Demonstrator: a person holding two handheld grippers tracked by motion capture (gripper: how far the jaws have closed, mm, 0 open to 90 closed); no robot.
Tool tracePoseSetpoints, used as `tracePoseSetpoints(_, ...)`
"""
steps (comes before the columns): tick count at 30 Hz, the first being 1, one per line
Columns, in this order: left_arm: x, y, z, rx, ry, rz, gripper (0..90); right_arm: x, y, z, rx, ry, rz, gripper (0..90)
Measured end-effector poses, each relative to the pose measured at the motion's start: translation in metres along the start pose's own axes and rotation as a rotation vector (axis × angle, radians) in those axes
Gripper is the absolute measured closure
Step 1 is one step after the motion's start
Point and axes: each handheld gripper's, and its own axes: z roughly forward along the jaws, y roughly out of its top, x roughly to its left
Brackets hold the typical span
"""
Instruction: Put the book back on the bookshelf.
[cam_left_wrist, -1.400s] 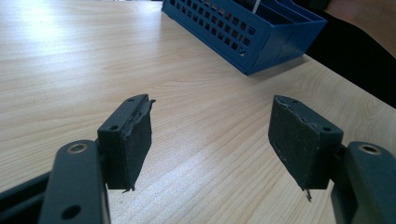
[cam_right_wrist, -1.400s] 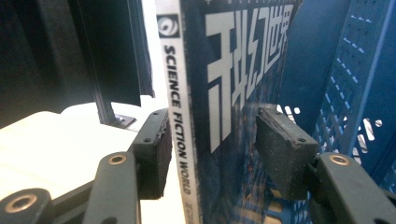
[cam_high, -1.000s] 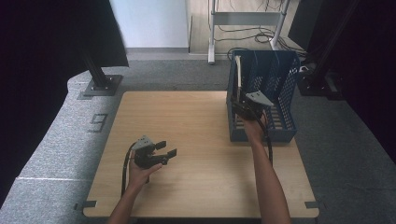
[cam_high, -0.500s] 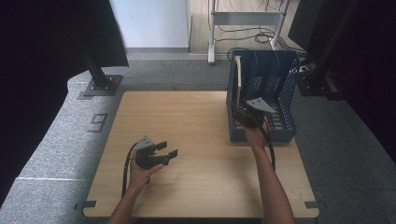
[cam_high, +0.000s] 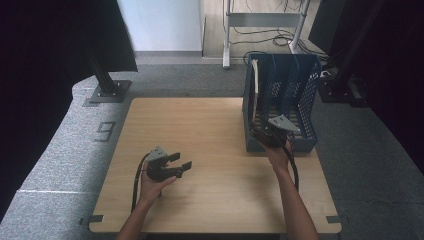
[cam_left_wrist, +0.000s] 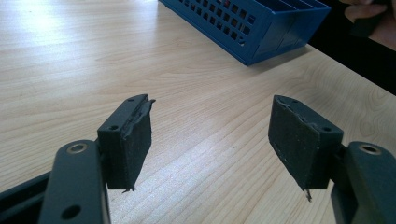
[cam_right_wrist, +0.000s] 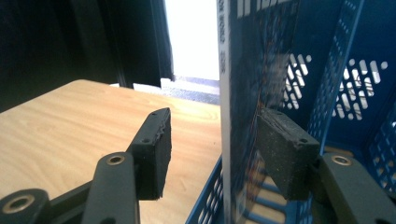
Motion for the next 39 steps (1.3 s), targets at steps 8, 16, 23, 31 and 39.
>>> tracePoseSetpoints(8,-0.001,0.000,0.001,0.004,-0.001,0.003,30.3,0.004,-0.017,-0.016,0.016,0.037,-0.006,44.8)
tracePoseSetpoints(16,-0.002,-0.001,0.001,0.005,-0.002,0.005,30.3,0.010,-0.031,-0.032,0.024,0.072,-0.010,44.9)
tracePoseSetpoints(23,-0.002,0.000,0.001,0.006,-0.002,0.005,30.3,0.013,-0.045,-0.044,0.050,0.096,-0.018,44.9)
tracePoseSetpoints(31,-0.002,-0.001,0.001,0.010,0.000,0.005,30.3,0.018,-0.064,-0.054,0.084,0.126,-0.026,44.9)
tracePoseSetpoints(39,-0.002,-0.001,0.001,0.010,-0.001,0.005,30.2,0.013,-0.082,-0.056,0.142,0.133,-0.023,44.8)
